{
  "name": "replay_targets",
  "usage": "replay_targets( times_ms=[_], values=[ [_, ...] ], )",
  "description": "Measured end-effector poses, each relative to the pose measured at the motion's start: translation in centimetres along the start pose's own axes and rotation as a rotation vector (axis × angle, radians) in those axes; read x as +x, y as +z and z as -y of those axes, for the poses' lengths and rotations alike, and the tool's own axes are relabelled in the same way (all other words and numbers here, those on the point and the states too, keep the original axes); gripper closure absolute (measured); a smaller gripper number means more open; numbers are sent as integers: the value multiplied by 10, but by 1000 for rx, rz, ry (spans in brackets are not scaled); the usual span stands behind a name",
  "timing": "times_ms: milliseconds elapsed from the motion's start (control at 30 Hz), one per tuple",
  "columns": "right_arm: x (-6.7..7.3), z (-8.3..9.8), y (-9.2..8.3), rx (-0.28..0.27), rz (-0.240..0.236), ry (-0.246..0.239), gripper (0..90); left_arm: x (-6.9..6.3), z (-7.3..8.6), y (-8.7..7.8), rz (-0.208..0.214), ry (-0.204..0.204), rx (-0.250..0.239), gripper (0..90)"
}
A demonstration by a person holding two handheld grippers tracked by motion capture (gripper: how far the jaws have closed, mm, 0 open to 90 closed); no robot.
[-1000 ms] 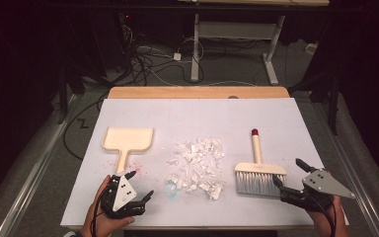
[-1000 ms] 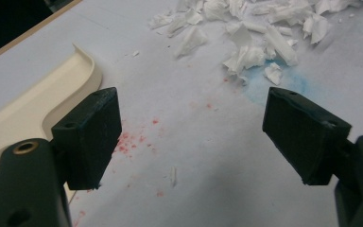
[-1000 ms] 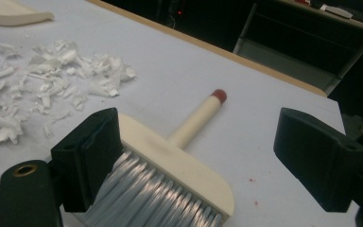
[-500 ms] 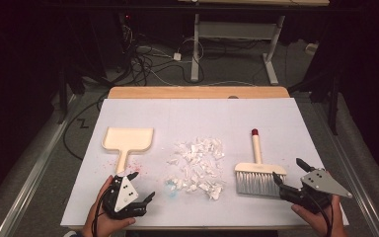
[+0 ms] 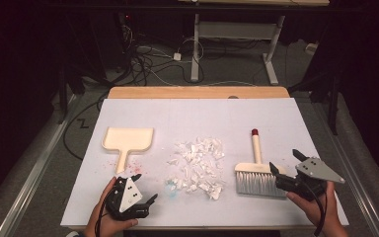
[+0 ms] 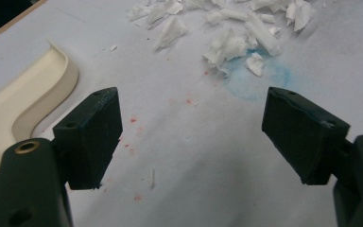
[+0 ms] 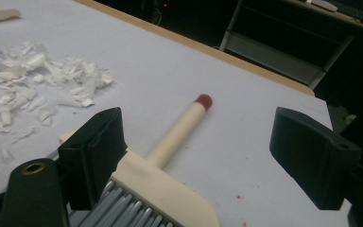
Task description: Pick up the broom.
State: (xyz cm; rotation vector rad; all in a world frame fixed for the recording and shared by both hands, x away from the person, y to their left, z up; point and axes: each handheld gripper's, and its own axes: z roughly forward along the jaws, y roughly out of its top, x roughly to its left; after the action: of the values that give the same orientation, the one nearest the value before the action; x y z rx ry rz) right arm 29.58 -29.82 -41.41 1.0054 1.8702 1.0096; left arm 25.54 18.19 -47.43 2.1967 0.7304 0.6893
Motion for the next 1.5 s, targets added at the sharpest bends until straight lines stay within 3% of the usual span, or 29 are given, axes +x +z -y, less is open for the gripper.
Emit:
replay_targets(
  times_ms=[67,167,300,367,467,767,833,1000,1033,1133,1233,1367,1500],
  values=[
    [-3,-9,5,56,4,35,192,1,0,1,1,-4,3,198],
    [-6,-20,8,83,15,98,200,2,0,3,2,-20,5,199],
    [-5,-27,15,102,19,115,199,-1,-1,1,-3,-3,5,199],
    [-2,-28,28,144,6,101,199,-2,-1,0,-4,2,2,199],
    [-4,-28,42,188,-1,99,213,-3,-2,0,1,12,2,199],
    [-17,-24,92,377,18,200,302,-2,0,1,20,19,5,199],
    [-17,-21,102,417,-9,220,303,-2,1,0,22,20,6,199],
    [-13,-16,119,475,-27,247,321,-4,0,0,21,26,11,203],
    [-8,-15,128,519,-16,232,330,-4,0,0,20,28,11,206],
    [-4,-9,140,573,-37,239,335,-5,-1,0,17,29,11,207],
    [-4,-9,141,565,-47,234,378,-5,0,1,19,31,18,207],
    [-5,-9,142,530,-60,229,555,-5,0,1,23,36,20,207],
    [-5,-9,143,530,-67,219,565,-5,0,1,24,40,18,207]
  ],
)
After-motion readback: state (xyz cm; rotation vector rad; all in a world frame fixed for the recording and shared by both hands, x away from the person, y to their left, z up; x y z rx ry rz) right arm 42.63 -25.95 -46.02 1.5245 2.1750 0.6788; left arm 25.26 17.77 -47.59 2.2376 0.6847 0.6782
